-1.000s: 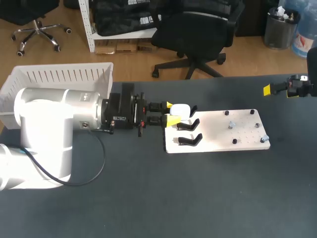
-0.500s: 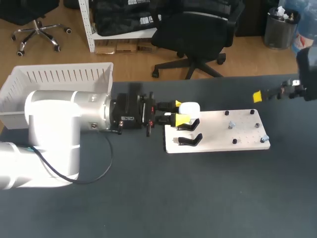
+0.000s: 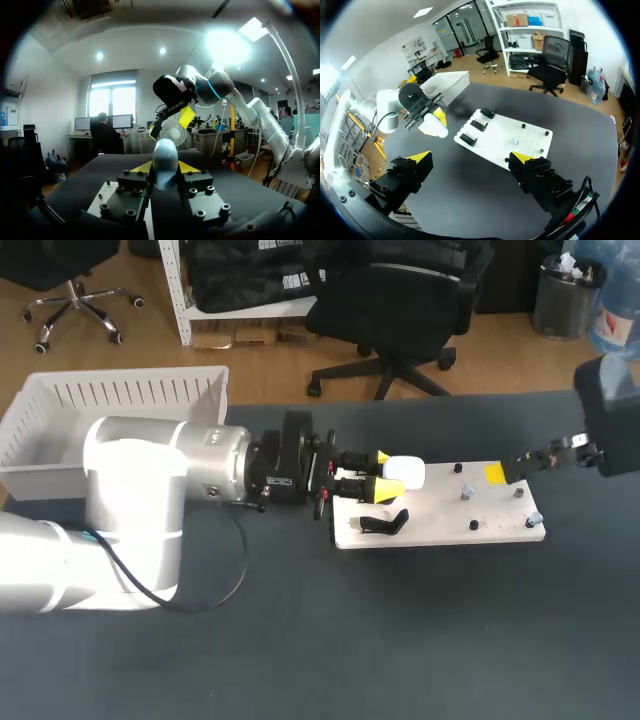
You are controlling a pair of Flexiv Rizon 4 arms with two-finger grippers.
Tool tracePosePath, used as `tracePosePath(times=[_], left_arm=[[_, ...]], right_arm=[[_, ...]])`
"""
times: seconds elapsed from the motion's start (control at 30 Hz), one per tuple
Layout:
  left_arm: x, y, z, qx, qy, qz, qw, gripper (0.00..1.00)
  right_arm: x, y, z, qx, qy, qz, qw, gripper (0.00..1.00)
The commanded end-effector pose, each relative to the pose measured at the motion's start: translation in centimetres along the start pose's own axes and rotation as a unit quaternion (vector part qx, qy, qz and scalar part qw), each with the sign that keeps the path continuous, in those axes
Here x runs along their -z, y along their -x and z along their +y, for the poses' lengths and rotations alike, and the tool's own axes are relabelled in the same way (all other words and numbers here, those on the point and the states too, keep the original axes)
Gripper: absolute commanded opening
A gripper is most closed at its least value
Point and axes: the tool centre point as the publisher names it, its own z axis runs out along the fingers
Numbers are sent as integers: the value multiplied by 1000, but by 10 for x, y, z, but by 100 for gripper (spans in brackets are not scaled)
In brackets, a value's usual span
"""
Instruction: Pick up each earbud case from the left stands, insert the matching earbuds, close the lid, and place the case in the box.
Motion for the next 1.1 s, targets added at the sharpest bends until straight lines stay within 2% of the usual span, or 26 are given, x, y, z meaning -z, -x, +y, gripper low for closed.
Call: tracePosePath(times=[0.03,0.2,0.77,1.1], left_arm=[[0,-3,3,3,-4,-4,1000,0],[2,-6,3,5,-3,-2,1000,0],[4,-9,5,7,-1,1,1000,0],[4,-9,5,7,-1,1,1000,0]], right_arm=[[-6,-2,23,10,-41,14,999,100],[-19,-2,32,25,-61,21,998,100],[-51,7,54,12,-44,48,998,100],[-73,12,51,-4,-29,64,998,100]])
